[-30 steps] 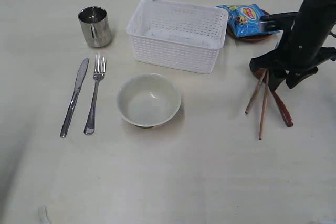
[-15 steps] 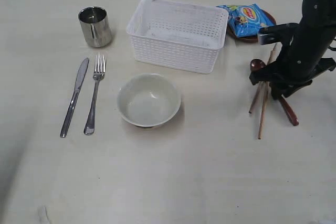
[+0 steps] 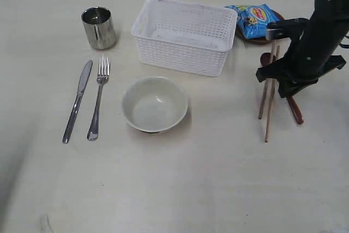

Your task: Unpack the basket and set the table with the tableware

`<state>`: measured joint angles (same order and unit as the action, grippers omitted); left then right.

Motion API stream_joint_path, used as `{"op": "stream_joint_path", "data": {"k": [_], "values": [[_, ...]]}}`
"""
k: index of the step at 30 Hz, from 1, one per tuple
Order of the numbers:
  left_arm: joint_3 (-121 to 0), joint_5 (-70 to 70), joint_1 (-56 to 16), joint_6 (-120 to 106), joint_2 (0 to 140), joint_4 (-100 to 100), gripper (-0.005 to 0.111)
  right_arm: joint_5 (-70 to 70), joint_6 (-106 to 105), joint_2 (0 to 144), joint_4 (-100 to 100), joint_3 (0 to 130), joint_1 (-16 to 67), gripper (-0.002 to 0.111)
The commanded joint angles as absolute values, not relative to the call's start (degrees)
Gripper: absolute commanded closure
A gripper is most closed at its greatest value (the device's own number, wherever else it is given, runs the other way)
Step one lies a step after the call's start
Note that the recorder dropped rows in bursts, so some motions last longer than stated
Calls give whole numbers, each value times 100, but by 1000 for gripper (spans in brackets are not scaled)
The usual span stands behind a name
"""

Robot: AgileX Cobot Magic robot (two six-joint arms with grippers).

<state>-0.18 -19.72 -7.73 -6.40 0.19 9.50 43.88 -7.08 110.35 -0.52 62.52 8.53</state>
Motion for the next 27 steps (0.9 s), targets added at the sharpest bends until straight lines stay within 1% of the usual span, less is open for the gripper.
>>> {"op": "stream_joint_path", "data": {"k": [1, 5, 10, 14, 20, 27], "values": [[0, -1962, -817, -637, 0, 952, 107, 4331, -1035, 10988, -143, 6273, 1036, 109], [0, -1962, -817, -637, 0, 952, 107, 4210, -753, 10988, 204, 6273, 1219, 109], [0, -1962, -817, -637, 0, 952, 107, 4209, -218, 10998, 713, 6273, 1243, 109], [0, -1962, -817, -637, 0, 952, 107, 4232, -154, 10998, 741, 6273, 1296, 109], [0, -1962, -817, -637, 0, 952, 107, 4246, -390, 10998, 771, 6273, 1774, 109], [0, -1962, -817, -637, 0, 952, 107, 4492, 1373, 10998, 2270, 6273, 1810, 109]]}}
